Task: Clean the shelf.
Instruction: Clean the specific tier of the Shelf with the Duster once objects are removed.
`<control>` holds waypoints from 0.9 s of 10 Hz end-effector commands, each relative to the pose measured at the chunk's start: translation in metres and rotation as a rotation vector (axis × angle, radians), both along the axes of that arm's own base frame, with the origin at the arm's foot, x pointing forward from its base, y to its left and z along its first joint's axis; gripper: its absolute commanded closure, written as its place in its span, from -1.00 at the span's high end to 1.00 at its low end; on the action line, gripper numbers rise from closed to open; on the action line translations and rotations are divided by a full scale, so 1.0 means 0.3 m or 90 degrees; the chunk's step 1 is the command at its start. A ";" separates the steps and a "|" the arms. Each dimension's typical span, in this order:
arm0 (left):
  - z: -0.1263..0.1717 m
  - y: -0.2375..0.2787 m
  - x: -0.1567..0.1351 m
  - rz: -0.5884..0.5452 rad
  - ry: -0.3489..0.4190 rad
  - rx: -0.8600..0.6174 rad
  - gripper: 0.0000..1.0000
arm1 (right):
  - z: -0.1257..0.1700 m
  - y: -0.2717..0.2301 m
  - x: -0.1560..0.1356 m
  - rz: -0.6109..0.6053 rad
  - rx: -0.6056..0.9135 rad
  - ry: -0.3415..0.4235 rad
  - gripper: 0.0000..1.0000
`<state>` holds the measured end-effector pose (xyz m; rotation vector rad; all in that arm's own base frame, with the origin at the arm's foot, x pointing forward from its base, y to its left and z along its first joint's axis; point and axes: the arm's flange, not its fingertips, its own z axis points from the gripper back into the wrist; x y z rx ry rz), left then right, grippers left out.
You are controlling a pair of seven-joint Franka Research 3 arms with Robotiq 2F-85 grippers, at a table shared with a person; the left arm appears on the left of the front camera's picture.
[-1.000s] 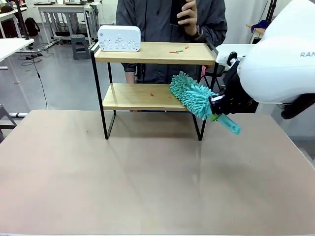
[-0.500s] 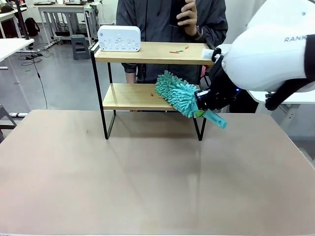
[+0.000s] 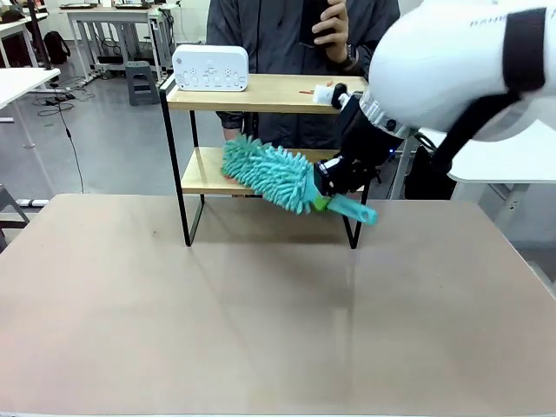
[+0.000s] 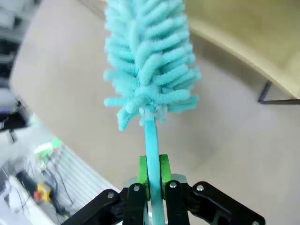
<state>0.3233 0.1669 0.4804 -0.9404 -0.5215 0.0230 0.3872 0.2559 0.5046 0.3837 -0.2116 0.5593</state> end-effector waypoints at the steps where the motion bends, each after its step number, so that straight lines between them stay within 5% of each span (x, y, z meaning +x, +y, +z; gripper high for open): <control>1: 0.000 -0.003 -0.003 -0.008 -0.013 0.003 1.00 | 0.035 -0.123 0.005 0.171 0.001 0.120 -0.75; 4: 0.000 -0.003 -0.003 -0.008 -0.013 0.003 1.00 | 0.089 -0.315 -0.048 0.287 0.144 0.173 -0.75; 9: 0.000 -0.003 -0.003 -0.008 -0.013 0.003 1.00 | 0.114 -0.651 -0.238 0.213 0.245 0.167 -0.75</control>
